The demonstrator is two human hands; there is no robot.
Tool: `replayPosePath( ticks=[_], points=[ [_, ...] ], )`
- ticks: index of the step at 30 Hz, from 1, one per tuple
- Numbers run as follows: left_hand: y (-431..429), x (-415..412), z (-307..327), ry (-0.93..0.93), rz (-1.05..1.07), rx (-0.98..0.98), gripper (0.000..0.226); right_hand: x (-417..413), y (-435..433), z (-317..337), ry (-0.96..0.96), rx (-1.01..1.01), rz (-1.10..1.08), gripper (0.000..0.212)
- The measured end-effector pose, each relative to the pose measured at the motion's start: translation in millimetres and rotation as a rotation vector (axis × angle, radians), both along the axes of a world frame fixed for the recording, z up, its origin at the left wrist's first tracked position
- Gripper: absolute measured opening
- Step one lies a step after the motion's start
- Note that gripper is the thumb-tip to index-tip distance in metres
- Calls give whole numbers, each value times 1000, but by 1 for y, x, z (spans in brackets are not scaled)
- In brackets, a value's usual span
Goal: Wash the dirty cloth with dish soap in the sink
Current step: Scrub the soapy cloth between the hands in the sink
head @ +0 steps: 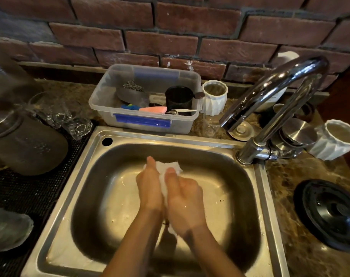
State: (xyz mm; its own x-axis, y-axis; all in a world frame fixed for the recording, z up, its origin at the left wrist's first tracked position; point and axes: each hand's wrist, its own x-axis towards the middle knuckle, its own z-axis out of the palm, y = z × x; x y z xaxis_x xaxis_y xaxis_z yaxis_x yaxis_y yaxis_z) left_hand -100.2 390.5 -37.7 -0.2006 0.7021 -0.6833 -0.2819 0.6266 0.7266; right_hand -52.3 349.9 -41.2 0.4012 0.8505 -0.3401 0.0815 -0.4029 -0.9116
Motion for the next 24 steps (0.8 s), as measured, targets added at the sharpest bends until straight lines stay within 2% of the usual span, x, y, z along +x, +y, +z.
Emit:
replayPosePath(
  ticks=[2,4,6,8,10,12,15,16,17,18,19,21,22,24],
  points=[
    [-7,4,-2,-84,-12,-53,51,11,11,-8,-26,39,-78,53],
    [-9,4,0,-118,34,-20,50,12,16,-4,6,2,-96,52],
    [-3,-1,0,-122,59,25,51,-3,5,6,13,16,22,51],
    [-4,-3,-3,-80,-10,66,46,-9,-1,16,-66,83,117,56],
    [-6,-2,-9,-211,-33,-34,38,8,14,7,-152,120,61,59],
    [-4,-6,-11,-336,25,-115,45,14,20,2,-107,48,-4,57],
    [-2,-14,-12,-294,158,-20,49,-11,-1,12,-52,-29,171,51],
    [-2,-15,-16,-279,138,18,49,-14,-2,15,-120,-2,246,49],
    [-5,-14,-17,-276,88,39,48,-9,4,15,-188,65,237,48],
    [-5,-10,-15,-281,81,-20,46,1,14,11,-246,93,174,52],
    [-7,-7,-10,-195,21,-6,47,12,22,7,-221,81,101,55],
    [0,-7,5,-276,7,-124,57,20,22,5,-99,16,3,53],
    [5,-8,8,-243,16,-96,54,13,12,8,-35,-31,10,52],
    [7,-10,13,-135,46,9,34,-4,-4,21,0,-38,90,51]
  ],
)
